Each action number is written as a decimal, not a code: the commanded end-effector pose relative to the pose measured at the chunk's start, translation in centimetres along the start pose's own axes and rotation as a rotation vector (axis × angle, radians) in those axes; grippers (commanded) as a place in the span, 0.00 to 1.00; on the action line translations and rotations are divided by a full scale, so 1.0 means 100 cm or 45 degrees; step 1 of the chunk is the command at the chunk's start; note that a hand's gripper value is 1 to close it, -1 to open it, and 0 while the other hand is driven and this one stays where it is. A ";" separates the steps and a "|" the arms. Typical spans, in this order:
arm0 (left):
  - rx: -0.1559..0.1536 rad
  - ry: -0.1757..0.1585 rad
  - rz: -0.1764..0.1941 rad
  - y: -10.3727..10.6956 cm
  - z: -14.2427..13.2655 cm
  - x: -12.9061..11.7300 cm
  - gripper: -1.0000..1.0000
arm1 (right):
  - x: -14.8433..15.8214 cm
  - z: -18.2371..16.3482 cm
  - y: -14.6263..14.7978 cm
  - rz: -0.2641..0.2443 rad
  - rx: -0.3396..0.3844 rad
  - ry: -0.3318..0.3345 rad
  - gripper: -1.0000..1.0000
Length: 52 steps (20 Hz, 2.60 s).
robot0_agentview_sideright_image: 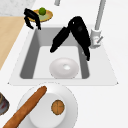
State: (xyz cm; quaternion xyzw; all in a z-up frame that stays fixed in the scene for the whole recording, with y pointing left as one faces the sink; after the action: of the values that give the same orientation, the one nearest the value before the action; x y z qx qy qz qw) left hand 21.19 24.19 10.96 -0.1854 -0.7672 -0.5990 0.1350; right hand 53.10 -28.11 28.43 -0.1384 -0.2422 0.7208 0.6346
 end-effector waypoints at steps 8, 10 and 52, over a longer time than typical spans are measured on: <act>0.000 0.000 0.000 0.000 0.000 0.000 0.50 | -0.035 0.034 0.050 0.094 -0.245 0.073 0.00; 0.000 0.000 0.000 0.000 0.000 0.000 0.50 | -0.039 0.040 0.058 0.059 -0.189 0.059 0.00; 0.000 0.000 0.000 0.000 0.000 0.000 0.50 | -0.091 0.183 0.327 0.091 -0.334 0.032 0.00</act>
State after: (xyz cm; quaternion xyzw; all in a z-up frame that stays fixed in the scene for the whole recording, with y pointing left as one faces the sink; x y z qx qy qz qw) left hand 21.19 24.19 10.96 -0.1854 -0.7672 -0.5990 0.1350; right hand 18.37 -43.07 26.42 -0.2173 -0.3038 0.7101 0.5968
